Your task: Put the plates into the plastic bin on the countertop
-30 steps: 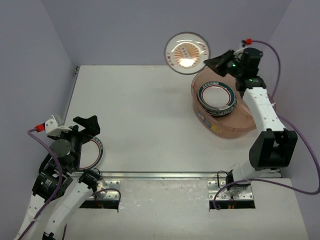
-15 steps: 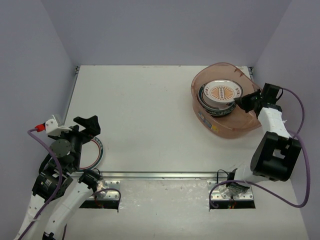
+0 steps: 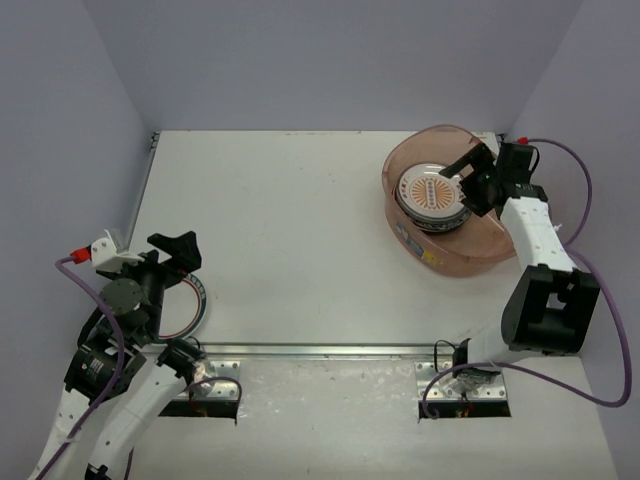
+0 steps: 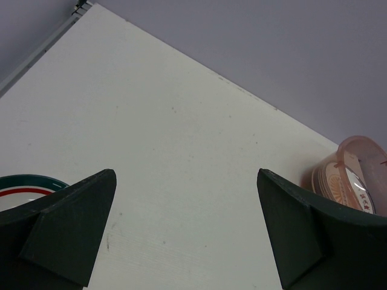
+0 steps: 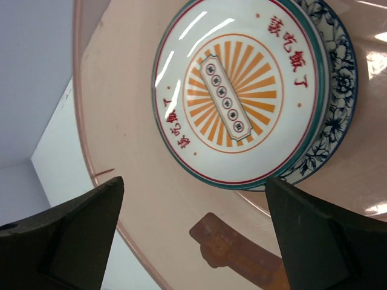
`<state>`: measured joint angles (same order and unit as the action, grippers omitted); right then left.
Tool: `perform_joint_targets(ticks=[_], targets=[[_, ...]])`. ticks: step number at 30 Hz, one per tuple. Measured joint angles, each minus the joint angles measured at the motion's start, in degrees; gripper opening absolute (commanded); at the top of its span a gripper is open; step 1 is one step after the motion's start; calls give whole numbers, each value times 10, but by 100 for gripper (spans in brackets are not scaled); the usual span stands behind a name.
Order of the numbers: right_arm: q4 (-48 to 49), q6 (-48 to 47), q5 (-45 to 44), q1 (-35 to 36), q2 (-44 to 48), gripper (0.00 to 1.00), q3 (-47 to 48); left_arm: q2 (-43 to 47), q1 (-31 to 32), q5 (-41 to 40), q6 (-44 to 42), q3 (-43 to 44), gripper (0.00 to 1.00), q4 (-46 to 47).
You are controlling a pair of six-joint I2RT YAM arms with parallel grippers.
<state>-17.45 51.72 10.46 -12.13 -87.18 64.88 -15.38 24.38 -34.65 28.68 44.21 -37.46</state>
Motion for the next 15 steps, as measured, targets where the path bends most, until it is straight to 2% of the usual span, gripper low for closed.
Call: perform_joint_targets(ticks=[6, 8, 12, 15], targets=[[-8, -58, -7, 47, 66, 99, 8, 0, 0, -2, 1, 0, 100, 0], [4, -85, -11, 88, 97, 99, 2, -1, 0, -5, 1, 0, 100, 0], [15, -153, -9, 280, 118, 99, 42, -15, 0, -15, 2, 1, 100, -1], [18, -200, -30, 450, 63, 99, 115, -38, 0, -25, 2, 8, 100, -6]])
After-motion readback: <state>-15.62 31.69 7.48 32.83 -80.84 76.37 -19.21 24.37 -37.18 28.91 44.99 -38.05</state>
